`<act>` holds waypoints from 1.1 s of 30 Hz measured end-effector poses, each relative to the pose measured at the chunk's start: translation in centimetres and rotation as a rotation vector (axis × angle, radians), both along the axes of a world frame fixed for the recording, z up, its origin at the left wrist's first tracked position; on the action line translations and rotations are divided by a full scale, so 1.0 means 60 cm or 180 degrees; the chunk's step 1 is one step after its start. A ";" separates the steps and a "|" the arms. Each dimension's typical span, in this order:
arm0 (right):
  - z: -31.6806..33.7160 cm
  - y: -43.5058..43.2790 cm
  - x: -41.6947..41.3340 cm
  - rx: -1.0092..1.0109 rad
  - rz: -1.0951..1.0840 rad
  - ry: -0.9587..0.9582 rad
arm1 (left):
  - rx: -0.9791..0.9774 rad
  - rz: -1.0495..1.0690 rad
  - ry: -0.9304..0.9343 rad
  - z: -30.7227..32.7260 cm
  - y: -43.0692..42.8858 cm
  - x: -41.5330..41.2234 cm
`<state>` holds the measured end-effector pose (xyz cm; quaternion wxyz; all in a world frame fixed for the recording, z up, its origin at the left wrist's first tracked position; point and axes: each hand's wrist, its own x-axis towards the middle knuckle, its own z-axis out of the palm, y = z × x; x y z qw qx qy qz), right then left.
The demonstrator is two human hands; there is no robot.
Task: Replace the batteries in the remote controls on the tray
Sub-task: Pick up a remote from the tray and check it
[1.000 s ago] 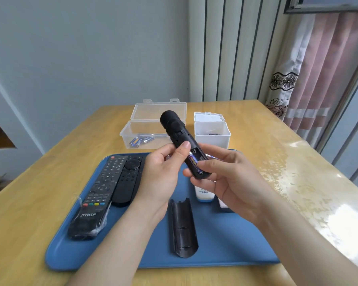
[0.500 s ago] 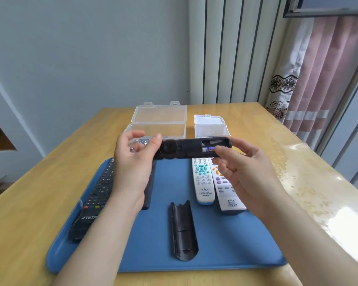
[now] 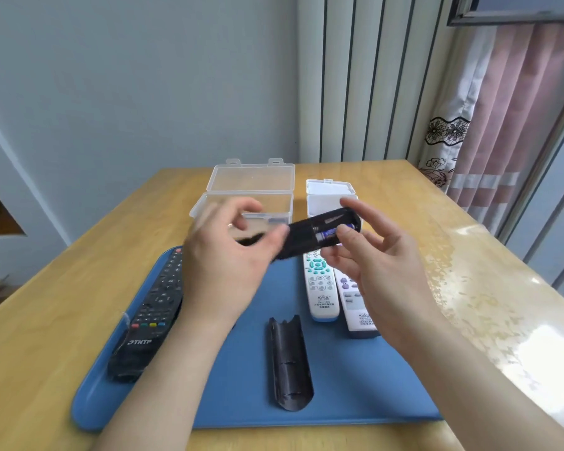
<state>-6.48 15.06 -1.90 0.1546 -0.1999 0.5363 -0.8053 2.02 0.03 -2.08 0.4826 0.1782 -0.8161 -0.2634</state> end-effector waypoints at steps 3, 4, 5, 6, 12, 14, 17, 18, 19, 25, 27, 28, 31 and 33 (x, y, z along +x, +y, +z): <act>0.001 -0.004 0.003 -0.0353 0.0018 -0.0531 | -0.0284 0.0503 0.0343 0.005 0.002 0.004; 0.001 -0.005 0.005 -0.0444 0.0076 -0.0673 | -0.0014 0.0295 0.0154 0.005 0.007 0.001; -0.001 -0.007 0.006 -0.0522 0.0155 -0.0788 | 0.0334 -0.0029 -0.0182 0.002 0.012 -0.004; -0.003 -0.008 0.008 -0.0562 0.0243 -0.0858 | 0.0705 -0.0381 -0.0506 -0.003 0.019 -0.010; -0.012 -0.009 0.015 0.0040 0.0798 -0.0540 | 0.1825 -0.1310 -0.0114 -0.010 0.045 -0.020; -0.011 -0.006 0.016 0.0180 0.0923 -0.0475 | 0.2002 -0.1459 -0.0029 -0.010 0.049 -0.021; -0.006 -0.005 0.014 0.0211 0.0975 -0.0518 | 0.2072 -0.1548 -0.0016 -0.012 0.051 -0.021; -0.006 -0.005 0.012 0.0265 0.0950 -0.0520 | 0.2005 -0.1539 -0.0025 -0.013 0.051 -0.020; -0.006 -0.005 0.010 0.0357 0.0919 -0.0513 | 0.1854 -0.1491 -0.0058 -0.015 0.050 -0.021; -0.004 -0.002 0.006 0.0597 0.0855 -0.0414 | 0.1234 -0.1462 -0.0394 -0.022 0.052 -0.021; -0.008 -0.003 0.004 0.0555 0.0825 -0.0401 | 0.1150 -0.1470 -0.0419 -0.022 0.053 -0.021; -0.009 -0.004 0.003 0.0549 0.0820 -0.0401 | 0.1078 -0.1444 -0.0412 -0.024 0.052 -0.021; -0.012 -0.006 0.003 0.0524 0.0895 -0.0465 | 0.0873 -0.1338 -0.0356 -0.029 0.047 -0.023; -0.013 -0.006 0.004 0.0507 0.0960 -0.0536 | 0.0889 -0.1349 -0.0289 -0.031 0.046 -0.024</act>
